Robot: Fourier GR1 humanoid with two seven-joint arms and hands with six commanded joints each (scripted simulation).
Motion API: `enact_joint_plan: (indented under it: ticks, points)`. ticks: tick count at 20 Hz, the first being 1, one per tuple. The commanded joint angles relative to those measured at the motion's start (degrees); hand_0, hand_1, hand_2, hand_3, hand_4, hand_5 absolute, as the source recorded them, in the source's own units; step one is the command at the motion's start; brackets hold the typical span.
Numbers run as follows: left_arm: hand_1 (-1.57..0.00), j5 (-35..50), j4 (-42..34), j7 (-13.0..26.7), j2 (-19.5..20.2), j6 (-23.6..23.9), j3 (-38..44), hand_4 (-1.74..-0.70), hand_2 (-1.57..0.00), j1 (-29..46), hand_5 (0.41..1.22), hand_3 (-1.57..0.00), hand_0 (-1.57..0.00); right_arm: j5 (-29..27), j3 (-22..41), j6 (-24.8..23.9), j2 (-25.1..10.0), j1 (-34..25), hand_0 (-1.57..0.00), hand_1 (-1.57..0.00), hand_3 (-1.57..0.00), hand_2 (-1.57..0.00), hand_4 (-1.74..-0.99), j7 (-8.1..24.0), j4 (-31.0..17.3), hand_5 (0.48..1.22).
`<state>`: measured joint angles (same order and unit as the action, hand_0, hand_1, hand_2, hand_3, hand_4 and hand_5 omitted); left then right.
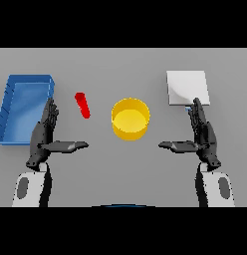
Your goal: Pick up the red beaker and tilt it to pour out 1 green nut into yellow bowl. Pick up the yellow bowl and place it on the metallic measuring scale.
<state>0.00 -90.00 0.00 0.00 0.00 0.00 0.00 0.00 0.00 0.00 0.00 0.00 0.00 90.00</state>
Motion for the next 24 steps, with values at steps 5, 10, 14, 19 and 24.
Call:
enact_joint_plan:
  ticks: [5, 10, 14, 19, 24]
  points:
    - [0.0, -0.96, -1.4, -0.54, -1.12, 0.43, -1.45, -1.2, 0.0, 1.71, 0.677, 0.0, 0.0, 0.45, 0.41, -0.43, 0.51, -0.25, 0.0, 0.0, 0.0, 0.0, -1.177, 0.09, -0.15, 0.572]
    - [0.0, -6.75, -8.31, -0.3, 1.65, -0.66, -6.46, -1.2, 0.0, 6.79, 0.674, 0.0, 0.0, 9.62, 4.81, -1.32, -3.79, 2.92, 0.0, 0.0, 0.0, 0.0, -1.19, -2.74, 4.17, 0.579]
    - [0.0, -7.32, -9.08, 2.51, 2.24, -0.65, -6.68, -1.18, 0.0, 5.98, 0.66, 0.0, 0.0, 9.74, 5.44, -0.78, -3.83, 2.84, 0.0, 0.0, 0.0, 0.0, -1.206, -1.92, 5.19, 0.585]
    - [0.0, -8.45, -7.91, 2.83, 1.59, -0.51, -7.62, -1.18, 0.0, 5.65, 0.658, 0.0, 0.0, 6.87, 4.67, 1.34, -4.22, 2.93, 0.0, 0.0, 0.0, 0.0, -1.284, -3.06, 5.37, 0.618]
    - [0.0, -10.02, 0.71, 3.04, 0.72, 1.49, -6.04, -1.21, 0.0, -1.08, 0.664, 0.0, 0.0, 6.39, 4.38, 2.17, -4.48, 2.61, 0.0, 0.0, 0.0, 0.0, -1.295, -4.38, 4.22, 0.623]
